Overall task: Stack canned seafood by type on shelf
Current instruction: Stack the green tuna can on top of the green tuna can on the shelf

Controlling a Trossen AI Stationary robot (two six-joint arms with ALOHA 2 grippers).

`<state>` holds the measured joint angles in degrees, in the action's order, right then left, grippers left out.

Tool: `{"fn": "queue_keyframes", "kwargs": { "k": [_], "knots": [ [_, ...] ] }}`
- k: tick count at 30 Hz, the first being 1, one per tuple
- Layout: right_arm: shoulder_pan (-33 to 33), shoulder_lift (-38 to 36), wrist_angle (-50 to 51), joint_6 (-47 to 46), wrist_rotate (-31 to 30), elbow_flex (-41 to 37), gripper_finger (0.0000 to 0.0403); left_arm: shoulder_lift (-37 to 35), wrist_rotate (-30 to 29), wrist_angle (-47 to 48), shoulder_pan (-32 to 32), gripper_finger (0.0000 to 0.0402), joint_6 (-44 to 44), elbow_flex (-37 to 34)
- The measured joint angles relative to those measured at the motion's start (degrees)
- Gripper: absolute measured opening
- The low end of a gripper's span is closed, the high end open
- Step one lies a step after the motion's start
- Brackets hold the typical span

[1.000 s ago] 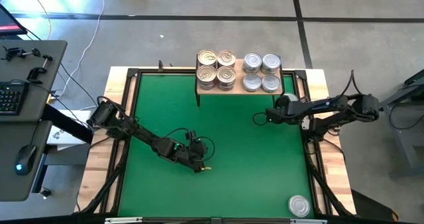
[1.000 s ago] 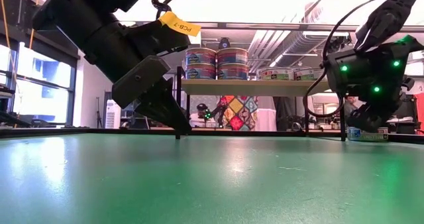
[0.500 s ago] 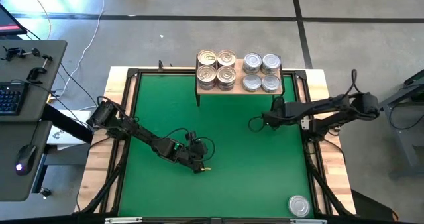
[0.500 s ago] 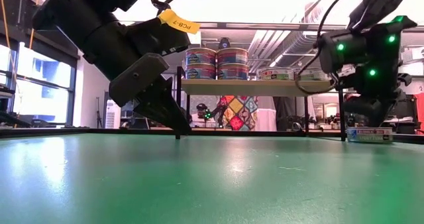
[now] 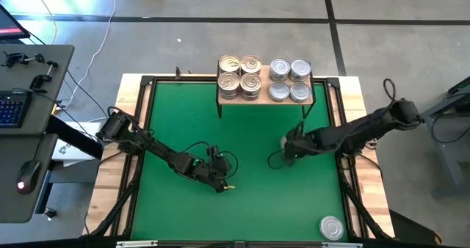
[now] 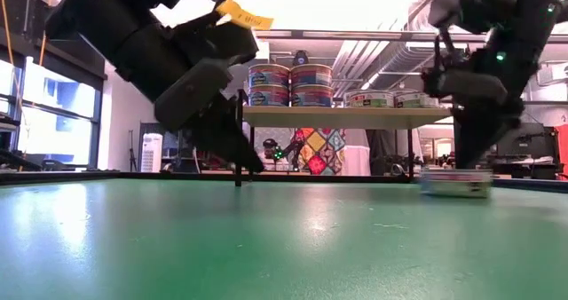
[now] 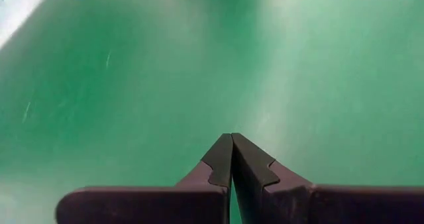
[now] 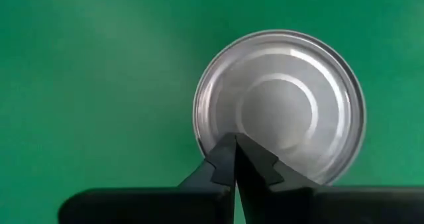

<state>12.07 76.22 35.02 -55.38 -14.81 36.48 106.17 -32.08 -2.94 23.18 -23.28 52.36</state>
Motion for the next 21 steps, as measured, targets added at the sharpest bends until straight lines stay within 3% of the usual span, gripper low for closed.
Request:
{"fn": "queue_keyframes", "kwargs": {
  "k": [6, 10, 16, 21],
  "knots": [
    [2.4, 8.2, -31.0, 11.0, 0.5, -1.8, 0.0000, 0.0, 1.5, -10.8, 0.0, 0.0000, 7.5, 0.0],
    [4.3, 15.0, -46.6, 21.8, 5.2, -0.1, 0.0000, 0.0, 5.1, -18.2, -0.4, 0.0000, 12.6, 0.6],
    [8.6, 15.9, -47.7, 30.4, 1.4, 5.4, 0.0000, 0.0, 9.5, -20.2, -2.5, 0.0000, 15.9, 2.5],
    [14.0, 13.3, -44.0, 33.5, -4.4, 7.7, 0.0000, 0.3, 19.3, -20.2, -5.7, 0.0000, 15.9, 2.6]
  ]
}}
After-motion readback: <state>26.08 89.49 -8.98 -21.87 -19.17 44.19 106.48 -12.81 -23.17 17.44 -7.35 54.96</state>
